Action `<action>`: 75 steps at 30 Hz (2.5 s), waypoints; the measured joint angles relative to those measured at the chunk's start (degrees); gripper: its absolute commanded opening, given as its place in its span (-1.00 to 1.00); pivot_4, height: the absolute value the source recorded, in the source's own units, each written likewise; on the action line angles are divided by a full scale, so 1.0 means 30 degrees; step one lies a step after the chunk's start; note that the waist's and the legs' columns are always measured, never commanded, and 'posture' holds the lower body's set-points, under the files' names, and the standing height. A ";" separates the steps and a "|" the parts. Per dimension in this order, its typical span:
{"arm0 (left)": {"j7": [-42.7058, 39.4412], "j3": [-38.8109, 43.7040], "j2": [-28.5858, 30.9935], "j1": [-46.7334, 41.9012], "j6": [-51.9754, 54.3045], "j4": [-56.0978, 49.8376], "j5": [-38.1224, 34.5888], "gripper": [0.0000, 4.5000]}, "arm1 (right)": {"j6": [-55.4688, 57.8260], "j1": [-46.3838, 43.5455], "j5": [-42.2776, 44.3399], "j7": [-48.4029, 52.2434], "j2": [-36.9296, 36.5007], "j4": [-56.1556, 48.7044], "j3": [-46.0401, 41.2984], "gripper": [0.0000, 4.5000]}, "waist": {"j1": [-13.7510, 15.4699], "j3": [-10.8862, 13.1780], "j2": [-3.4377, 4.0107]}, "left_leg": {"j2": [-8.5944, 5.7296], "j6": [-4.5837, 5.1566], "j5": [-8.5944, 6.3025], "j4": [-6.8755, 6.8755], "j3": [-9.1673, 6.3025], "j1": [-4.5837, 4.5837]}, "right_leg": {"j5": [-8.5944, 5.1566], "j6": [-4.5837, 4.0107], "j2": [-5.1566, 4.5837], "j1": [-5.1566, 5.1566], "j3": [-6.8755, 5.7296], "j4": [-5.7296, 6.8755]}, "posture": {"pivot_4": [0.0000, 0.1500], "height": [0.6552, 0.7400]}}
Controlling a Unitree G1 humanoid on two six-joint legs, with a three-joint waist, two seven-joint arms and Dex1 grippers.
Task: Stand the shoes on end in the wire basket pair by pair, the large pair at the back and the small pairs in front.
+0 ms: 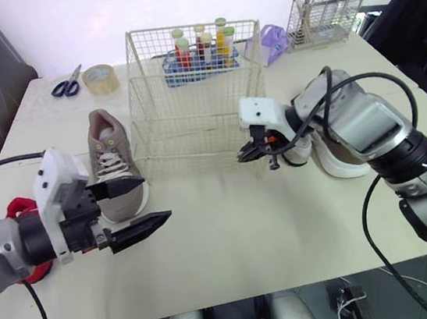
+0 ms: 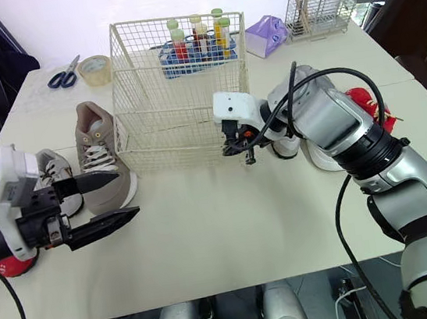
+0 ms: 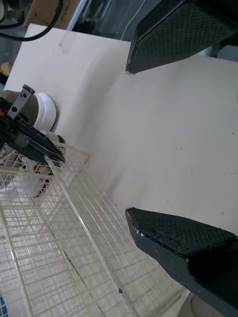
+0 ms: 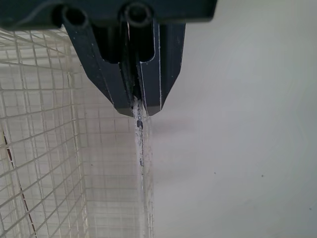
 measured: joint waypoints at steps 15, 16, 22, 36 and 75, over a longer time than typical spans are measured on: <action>-0.0255 -0.1285 -0.0384 -0.0322 -0.0350 0.0206 0.0853 1.00 | -0.4232 0.0981 -0.1158 0.2065 -0.1862 0.0487 -0.0721 -0.97 | 0.0116 -0.0007 -0.0017 | -0.0015 0.0000 0.0002 0.0006 0.0004 -0.0006 | -0.0001 0.0002 -0.0010 0.0012 -0.0001 -0.0015 | 1.00 1.00; -0.0289 -0.1354 -0.0416 -0.0391 -0.0360 0.0290 0.0879 1.00 | -0.4203 0.0980 -0.1188 0.2100 -0.1815 0.0540 -0.0757 -0.97 | 0.0114 -0.0007 -0.0018 | -0.0012 0.0000 0.0003 0.0007 0.0003 -0.0006 | -0.0001 0.0002 -0.0008 0.0011 -0.0001 -0.0013 | 1.00 1.00; -0.0399 -0.1381 -0.0445 -0.0591 -0.0382 0.0369 0.1140 1.00 | -0.3125 0.1005 -0.1215 0.2294 -0.1643 0.0222 -0.0896 -0.97 | 0.0100 -0.0008 -0.0019 | -0.0010 0.0000 0.0003 0.0007 0.0000 -0.0005 | -0.0001 0.0001 -0.0009 0.0011 -0.0001 -0.0012 | 1.00 1.00; -0.0910 -0.2506 -0.0651 -0.1610 -0.0395 0.0962 0.1959 1.00 | -0.3066 0.1802 -0.1443 0.2385 -0.1755 -0.0740 -0.1311 -0.53 | 0.0114 -0.0010 -0.0023 | -0.0012 0.0000 0.0003 0.0008 0.0000 -0.0004 | -0.0001 0.0001 -0.0008 0.0014 -0.0001 -0.0012 | 1.00 1.00; -0.0495 -1.2305 -0.7199 -0.6999 -0.0161 0.0602 0.2405 1.00 | 0.2917 1.7469 0.4765 -0.7891 0.1624 -0.8207 -2.4572 0.97 | 0.0675 -0.0103 -0.0155 | -0.0014 0.0011 0.0079 0.0003 -0.0114 0.0022 | -0.0009 0.0019 0.0031 0.0080 0.0005 0.0042 | 1.00 1.00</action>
